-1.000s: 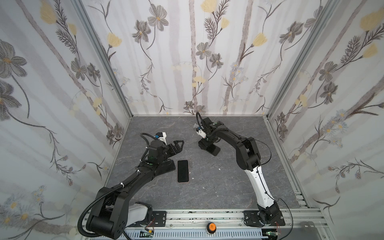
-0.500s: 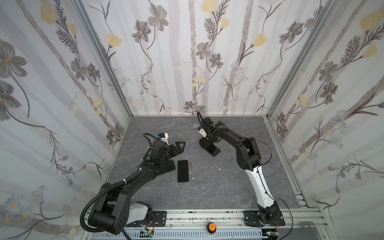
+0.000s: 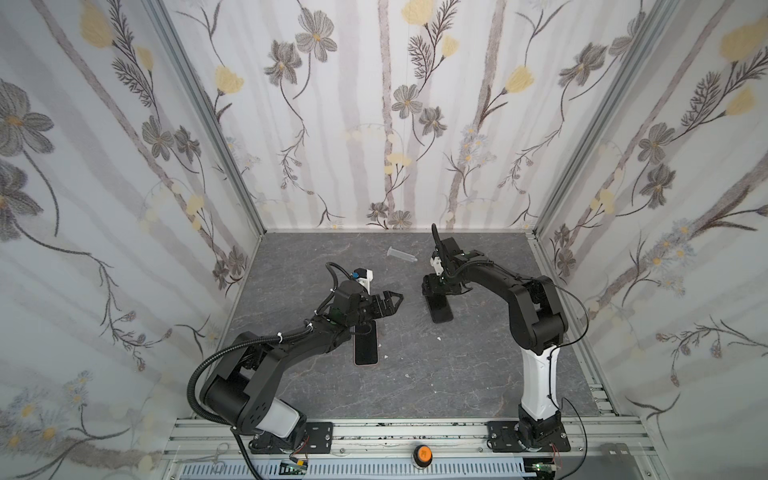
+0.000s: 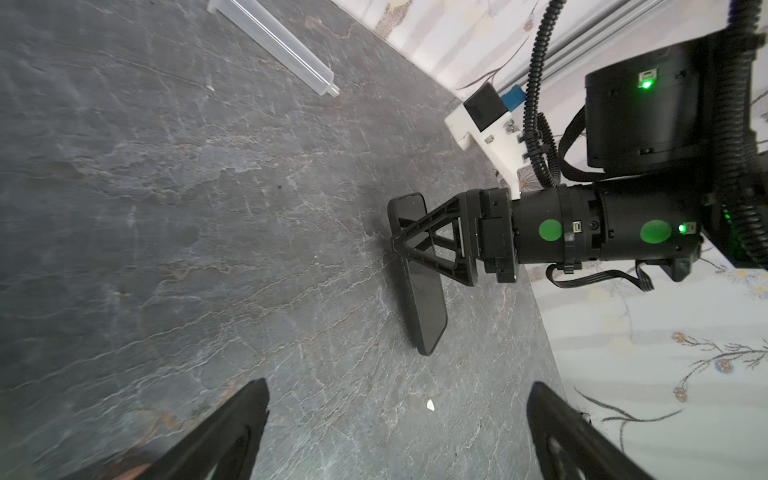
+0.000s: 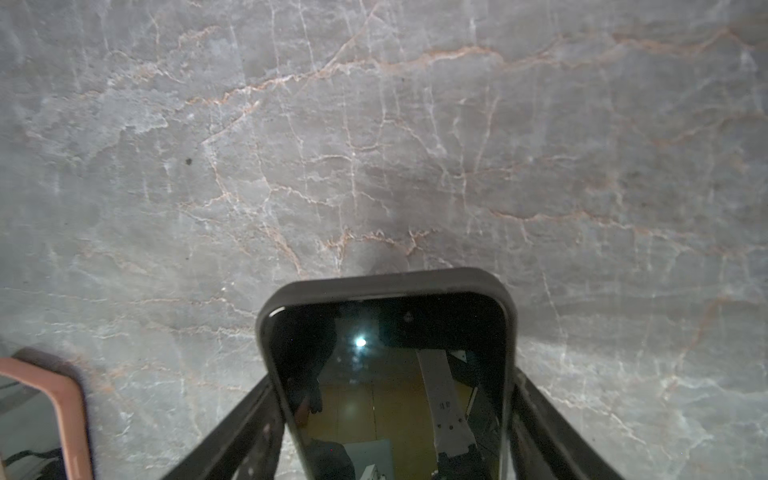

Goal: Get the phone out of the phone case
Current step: 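Close the right gripper on the cased phone's edge and lift it upright, then grip the held phone's edge with the left gripper while the right holds it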

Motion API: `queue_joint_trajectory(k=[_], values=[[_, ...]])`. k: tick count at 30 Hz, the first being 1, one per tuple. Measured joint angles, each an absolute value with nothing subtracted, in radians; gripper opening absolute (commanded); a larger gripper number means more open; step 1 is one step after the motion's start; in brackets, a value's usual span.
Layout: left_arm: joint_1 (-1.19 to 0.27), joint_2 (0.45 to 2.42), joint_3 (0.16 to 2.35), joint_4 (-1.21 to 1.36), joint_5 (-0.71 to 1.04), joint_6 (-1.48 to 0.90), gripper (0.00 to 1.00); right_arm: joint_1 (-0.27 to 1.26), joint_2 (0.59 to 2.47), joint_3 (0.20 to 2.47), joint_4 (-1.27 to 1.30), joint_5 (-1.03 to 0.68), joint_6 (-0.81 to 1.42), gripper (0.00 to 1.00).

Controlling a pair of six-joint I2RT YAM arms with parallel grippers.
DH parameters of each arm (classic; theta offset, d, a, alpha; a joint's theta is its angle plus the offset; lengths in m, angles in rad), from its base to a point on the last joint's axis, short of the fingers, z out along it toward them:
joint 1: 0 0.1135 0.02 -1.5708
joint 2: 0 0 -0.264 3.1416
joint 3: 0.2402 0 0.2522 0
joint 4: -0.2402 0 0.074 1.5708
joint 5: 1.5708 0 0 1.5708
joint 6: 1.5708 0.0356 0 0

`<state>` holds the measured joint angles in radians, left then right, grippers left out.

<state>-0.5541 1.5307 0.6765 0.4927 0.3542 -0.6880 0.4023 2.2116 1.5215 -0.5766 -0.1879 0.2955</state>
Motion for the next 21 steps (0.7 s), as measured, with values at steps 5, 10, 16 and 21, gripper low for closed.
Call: queue_joint_trajectory(k=[5, 10, 16, 21], values=[[-0.618, 1.636, 0.731, 0.549, 0.374, -0.698, 0.97, 0.351, 2.093, 1.31, -0.377, -0.29, 0.417, 0.71], [-0.66, 1.758, 0.805, 0.587, 0.387, -0.707, 0.89, 0.292, 2.01, 1.111, -0.144, -0.412, 0.565, 0.69], [-0.7, 1.879, 0.892, 0.613, 0.416, -0.707, 0.78, 0.251, 1.964, 0.986, 0.031, -0.499, 0.693, 0.7], [-0.732, 1.943, 0.951, 0.622, 0.423, -0.703, 0.69, 0.245, 1.94, 0.939, 0.109, -0.522, 0.751, 0.7]])
